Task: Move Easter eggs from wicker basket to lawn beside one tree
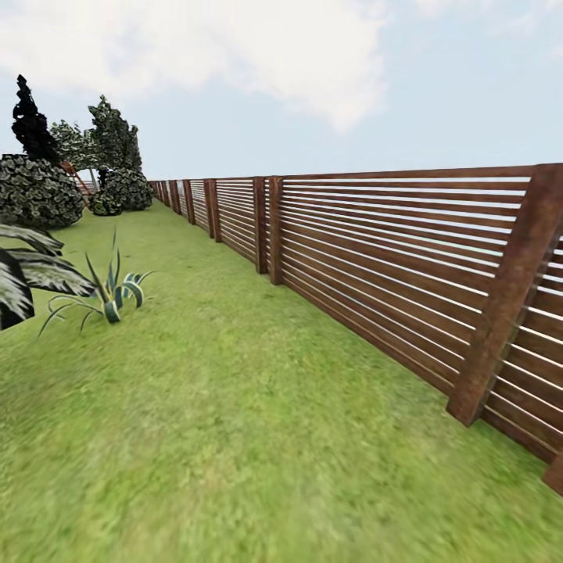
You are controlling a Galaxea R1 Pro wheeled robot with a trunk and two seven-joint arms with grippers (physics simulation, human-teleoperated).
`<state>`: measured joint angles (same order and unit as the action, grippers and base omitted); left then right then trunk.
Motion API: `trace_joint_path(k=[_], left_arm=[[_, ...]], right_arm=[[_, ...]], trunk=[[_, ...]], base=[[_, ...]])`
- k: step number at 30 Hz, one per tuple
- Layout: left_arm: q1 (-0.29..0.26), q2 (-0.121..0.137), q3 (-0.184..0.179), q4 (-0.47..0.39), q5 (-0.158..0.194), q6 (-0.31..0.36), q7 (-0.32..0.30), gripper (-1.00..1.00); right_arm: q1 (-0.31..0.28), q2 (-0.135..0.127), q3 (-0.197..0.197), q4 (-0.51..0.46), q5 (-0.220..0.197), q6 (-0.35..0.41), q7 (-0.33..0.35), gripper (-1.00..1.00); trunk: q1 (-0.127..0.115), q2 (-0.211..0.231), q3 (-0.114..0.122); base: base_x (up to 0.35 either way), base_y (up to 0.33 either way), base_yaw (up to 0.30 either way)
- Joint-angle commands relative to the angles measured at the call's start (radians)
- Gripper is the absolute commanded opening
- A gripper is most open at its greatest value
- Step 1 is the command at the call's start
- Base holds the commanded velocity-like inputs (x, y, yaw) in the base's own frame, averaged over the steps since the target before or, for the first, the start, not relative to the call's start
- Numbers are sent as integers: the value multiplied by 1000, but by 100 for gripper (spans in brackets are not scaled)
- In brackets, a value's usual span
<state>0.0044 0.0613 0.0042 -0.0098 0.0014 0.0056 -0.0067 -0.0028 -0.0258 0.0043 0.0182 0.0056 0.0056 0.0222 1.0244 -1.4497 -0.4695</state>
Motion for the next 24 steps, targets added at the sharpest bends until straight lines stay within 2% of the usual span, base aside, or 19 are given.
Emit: trace_joint_path(k=[1, 5, 15, 24], left_arm=[[0, 0, 0, -1, 0, 1, -1, 100], [0, 0, 0, -1, 0, 1, 0, 100], [0, 0, 0, -1, 0, 0, -1, 100], [0, 0, 0, -1, 0, 1, -1, 100]], right_arm=[[0, 0, 0, 0, 1, 1, 2, 100], [-1, 0, 0, 0, 1, 0, 2, 100], [-1, 0, 0, 0, 1, 1, 2, 100], [0, 0, 0, 0, 1, 1, 2, 100]], trunk=[[1, 0, -1], [1, 0, -1], [1, 0, -1], [1, 0, -1]], base=[[334, 0, 0], [334, 0, 72], [334, 0, 210], [334, 0, 21]])
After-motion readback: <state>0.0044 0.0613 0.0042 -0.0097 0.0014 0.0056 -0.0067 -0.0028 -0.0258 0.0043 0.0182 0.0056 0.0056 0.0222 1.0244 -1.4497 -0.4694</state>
